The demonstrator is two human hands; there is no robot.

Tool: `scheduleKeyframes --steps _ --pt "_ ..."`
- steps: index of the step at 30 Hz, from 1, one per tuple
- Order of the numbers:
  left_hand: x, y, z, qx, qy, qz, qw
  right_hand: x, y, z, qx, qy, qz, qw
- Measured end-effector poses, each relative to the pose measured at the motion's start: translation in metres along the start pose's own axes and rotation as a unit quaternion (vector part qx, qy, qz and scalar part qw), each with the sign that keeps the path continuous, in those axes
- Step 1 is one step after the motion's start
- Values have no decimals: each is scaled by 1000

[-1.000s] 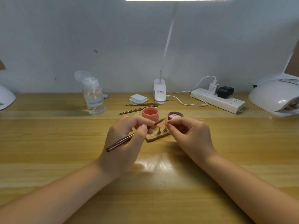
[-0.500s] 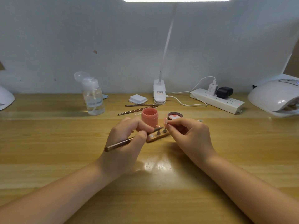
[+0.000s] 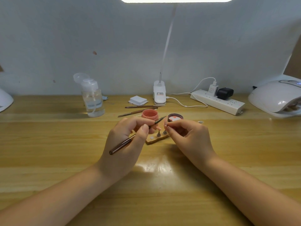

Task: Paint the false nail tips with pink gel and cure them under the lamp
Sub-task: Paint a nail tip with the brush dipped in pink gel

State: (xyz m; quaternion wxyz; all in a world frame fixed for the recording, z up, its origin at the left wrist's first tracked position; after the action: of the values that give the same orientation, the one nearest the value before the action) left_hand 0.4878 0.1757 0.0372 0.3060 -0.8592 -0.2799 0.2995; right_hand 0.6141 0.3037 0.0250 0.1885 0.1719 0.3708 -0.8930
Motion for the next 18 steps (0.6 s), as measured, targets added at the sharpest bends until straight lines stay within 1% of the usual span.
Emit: scheduleKeyframes --steps 3,7,11,15,18 --pt "1 1 1 -5 -17 14 1000 0 0 -1 2 0 6 1000" --pt "-1 1 2 -12 10 -6 1000 0 0 0 -1 2 -1 1000" --pt "1 1 1 -5 -16 16 1000 0 0 -1 3 1 1 1000" --pt "-1 2 0 -9 22 -3 1000 0 -1 -3 19 -14 2 1000" --pt "1 1 1 -25 32 -8 999 1 -1 -4 29 -33 4 999"
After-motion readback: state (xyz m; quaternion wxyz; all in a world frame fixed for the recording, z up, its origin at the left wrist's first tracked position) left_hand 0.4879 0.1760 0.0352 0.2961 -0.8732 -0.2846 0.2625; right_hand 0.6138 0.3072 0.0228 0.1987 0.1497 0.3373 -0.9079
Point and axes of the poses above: each hand's wrist, its own y-axis away from the middle knuckle, its own x-axis out of the palm, z = x × y, the point moved 4 cm from there along -y, towards the middle knuckle, and after that the axes turned 5 degrees about x, right-handed, at the moved point
